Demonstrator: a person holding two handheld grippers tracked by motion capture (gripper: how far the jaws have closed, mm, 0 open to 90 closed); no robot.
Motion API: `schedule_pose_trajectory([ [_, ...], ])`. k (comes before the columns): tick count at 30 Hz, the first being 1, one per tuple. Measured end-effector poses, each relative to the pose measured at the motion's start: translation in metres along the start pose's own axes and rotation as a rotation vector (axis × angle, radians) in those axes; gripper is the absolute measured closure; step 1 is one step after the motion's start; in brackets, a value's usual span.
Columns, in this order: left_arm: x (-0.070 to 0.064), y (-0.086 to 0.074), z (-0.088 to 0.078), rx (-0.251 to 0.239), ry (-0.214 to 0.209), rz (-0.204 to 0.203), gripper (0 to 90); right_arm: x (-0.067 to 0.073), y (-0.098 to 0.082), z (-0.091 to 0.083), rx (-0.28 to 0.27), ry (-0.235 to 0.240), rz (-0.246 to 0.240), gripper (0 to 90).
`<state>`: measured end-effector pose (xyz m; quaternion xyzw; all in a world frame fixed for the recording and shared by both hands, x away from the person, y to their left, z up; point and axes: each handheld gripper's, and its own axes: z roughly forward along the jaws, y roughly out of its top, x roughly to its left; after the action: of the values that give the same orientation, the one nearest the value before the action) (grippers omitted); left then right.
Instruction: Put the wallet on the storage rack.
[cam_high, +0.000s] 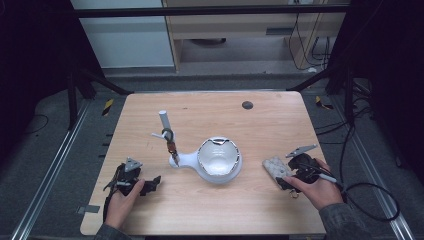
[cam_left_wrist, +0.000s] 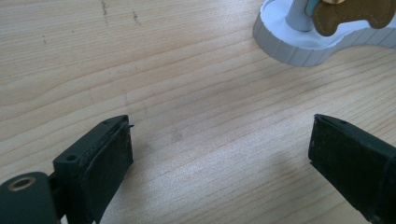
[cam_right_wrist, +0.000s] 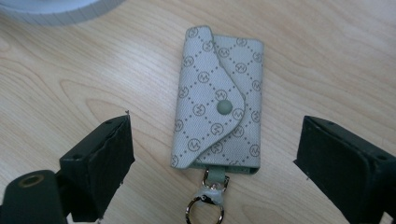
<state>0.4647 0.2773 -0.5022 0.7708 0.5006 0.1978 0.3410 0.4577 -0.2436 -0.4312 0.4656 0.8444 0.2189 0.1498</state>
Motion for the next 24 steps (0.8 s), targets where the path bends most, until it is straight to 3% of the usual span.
schedule_pose_trajectory([
  [11, -0.001, -0.002, 0.004, 0.010, 0.005, 0.023, 4.7, -0.010, 0.002, 0.023, 0.094, 0.015, 0.047, 9.7],
  [24, -0.004, -0.003, 0.006, 0.016, 0.018, 0.064, 2.1, -0.009, 0.000, 0.041, 0.140, 0.007, 0.074, 13.2],
])
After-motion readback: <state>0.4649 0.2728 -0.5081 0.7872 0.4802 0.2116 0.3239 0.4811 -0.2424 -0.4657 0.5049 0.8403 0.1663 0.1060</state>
